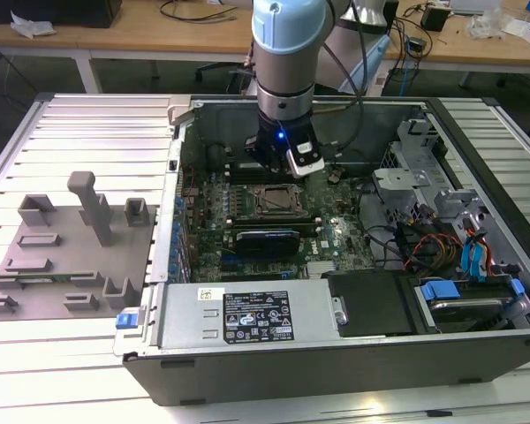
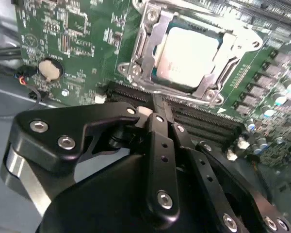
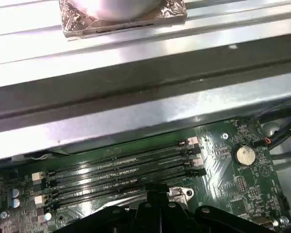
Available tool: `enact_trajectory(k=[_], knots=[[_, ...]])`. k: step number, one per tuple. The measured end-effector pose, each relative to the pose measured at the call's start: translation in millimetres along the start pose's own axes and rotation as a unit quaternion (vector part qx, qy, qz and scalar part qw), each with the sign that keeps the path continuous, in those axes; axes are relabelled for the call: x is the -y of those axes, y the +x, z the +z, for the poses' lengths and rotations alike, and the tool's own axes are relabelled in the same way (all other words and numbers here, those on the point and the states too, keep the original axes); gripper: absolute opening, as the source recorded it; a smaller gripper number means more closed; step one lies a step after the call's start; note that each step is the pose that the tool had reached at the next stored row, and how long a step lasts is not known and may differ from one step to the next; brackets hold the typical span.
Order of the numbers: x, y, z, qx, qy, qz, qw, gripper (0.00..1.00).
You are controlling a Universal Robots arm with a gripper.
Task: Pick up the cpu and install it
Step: 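Install the first cpu locking lever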
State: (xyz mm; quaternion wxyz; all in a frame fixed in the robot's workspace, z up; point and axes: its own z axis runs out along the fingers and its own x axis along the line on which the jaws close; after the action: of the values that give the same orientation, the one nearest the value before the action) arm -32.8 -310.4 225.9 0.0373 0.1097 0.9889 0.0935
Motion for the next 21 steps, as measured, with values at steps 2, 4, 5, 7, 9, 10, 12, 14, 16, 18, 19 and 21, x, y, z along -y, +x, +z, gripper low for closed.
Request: enact_trajectory(k=[2, 4, 5, 7, 9, 10, 12, 14, 16, 18, 19, 21], knots=[[18.5, -4.3, -3.6, 0.0050, 0.0215, 0.000, 0.9998, 0.11], [23.2, -5.4, -4.4, 0.0068, 0.0296, 0.000, 0.9995, 0.11], [24.3, -5.6, -4.6, 0.0072, 0.0315, 0.000, 0.9995, 0.11], [26.4, -6.1, -5.0, 0.0080, 0.0347, 0.000, 0.9994, 0.11], [26.7, -6.2, -5.1, 0.0082, 0.0361, 0.000, 0.9993, 0.11], [26.7, -6.2, -5.1, 0.0083, 0.0361, 0.000, 0.9993, 0.11], [26.7, -6.2, -5.1, 0.0083, 0.0362, 0.000, 0.9993, 0.11], [26.7, -6.2, -5.1, 0.0091, 0.0397, -0.001, 0.9992, 0.11], [26.7, -6.2, -5.1, 0.0135, 0.0613, -0.003, 0.9980, 0.11], [26.8, -6.2, -5.1, 0.0145, 0.0667, -0.004, 0.9977, 0.11], [26.7, -6.2, -5.1, 0.0146, 0.0669, -0.003, 0.9976, 0.11], [26.6, -4.7, -5.2, 0.0147, 0.0671, -0.003, 0.9976, 0.11]])
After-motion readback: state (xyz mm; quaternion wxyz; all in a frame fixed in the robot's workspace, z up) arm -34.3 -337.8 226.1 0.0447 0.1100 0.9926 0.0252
